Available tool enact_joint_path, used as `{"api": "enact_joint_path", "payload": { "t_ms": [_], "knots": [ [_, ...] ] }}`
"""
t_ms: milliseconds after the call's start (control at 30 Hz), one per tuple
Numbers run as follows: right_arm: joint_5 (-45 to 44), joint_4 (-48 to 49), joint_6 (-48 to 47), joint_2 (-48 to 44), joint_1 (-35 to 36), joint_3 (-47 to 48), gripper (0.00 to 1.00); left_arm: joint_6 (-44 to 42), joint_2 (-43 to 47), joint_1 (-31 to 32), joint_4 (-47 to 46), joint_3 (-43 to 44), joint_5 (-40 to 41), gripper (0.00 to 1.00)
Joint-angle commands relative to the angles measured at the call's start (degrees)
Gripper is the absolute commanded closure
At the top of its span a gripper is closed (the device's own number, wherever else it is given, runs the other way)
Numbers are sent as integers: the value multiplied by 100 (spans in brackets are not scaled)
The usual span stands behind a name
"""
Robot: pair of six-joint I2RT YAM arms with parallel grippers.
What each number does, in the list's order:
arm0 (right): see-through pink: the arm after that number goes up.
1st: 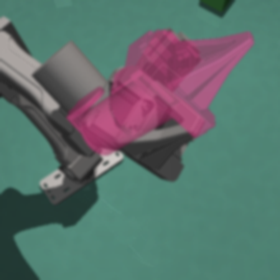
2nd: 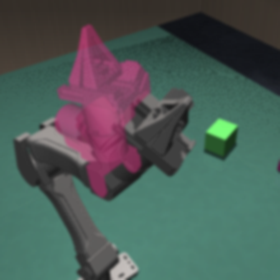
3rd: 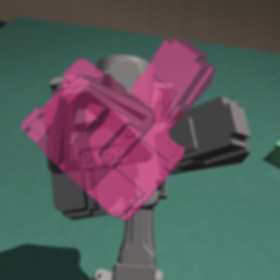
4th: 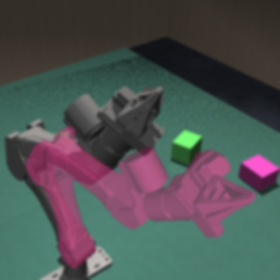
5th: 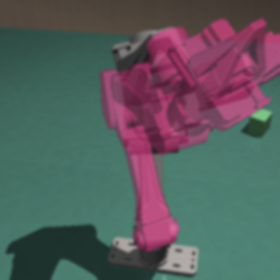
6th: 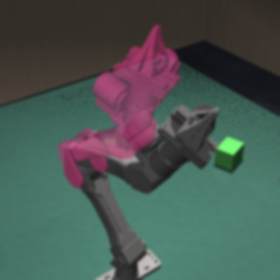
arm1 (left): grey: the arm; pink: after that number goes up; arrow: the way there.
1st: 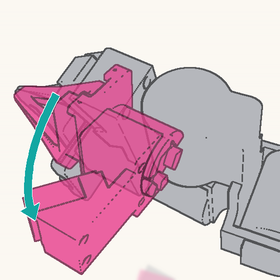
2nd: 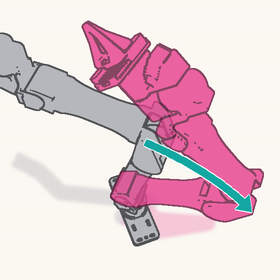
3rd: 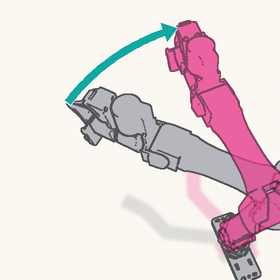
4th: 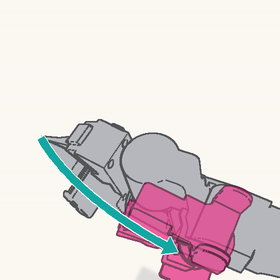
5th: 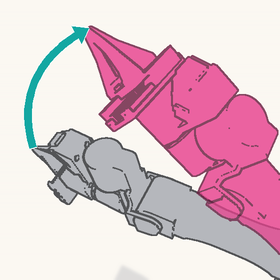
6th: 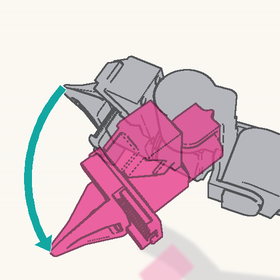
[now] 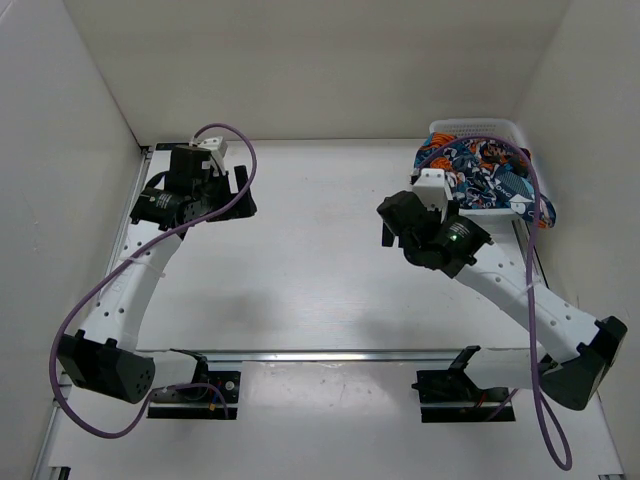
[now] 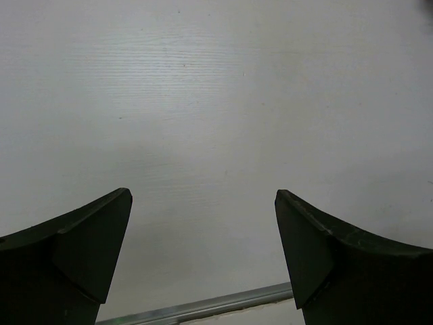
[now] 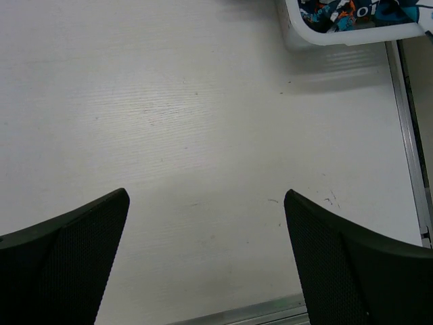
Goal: Fold and stack the shorts
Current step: Grab the shorts from the pile
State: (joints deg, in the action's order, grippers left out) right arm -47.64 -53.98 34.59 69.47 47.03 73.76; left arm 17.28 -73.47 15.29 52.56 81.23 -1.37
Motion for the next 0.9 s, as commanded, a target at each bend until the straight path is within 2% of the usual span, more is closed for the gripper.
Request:
{"api": "enact_joint_path", "payload": {
  "t_ms": [0,167,267,367,433,467,500,567,600,767,867],
  "knots": [
    [-70,-78,241,127,35,288,0,-146,246,9,-8,-46,-180,1],
    [-70,-131,241,128,35,288,0,-94,298,9,-8,-99,-48,1],
    [-132,-131,163,181,-210,288,0,-93,298,9,-8,-99,5,1],
    [473,167,-388,338,-851,428,0,-93,298,9,-8,-99,-48,1],
    [903,456,-654,540,-1615,543,0,-93,298,9,-8,-151,-101,1],
    [1384,458,-760,654,-1905,787,0,-93,298,9,-8,-151,-101,1],
    [1685,458,-839,986,-2534,990,0,-41,298,9,-8,-151,-101,1],
    [2370,458,-980,1391,-3100,1411,0,-40,176,9,-8,-151,-153,1],
    [2712,380,-980,1863,-3512,1927,2,-40,175,9,-8,-151,-153,1],
    [2865,221,-928,3384,-4297,3257,2,-40,-131,9,-8,-99,-101,1],
    [3312,221,-770,4342,-4876,4195,5,-40,-281,9,-8,-47,-39,1]
  ]
}}
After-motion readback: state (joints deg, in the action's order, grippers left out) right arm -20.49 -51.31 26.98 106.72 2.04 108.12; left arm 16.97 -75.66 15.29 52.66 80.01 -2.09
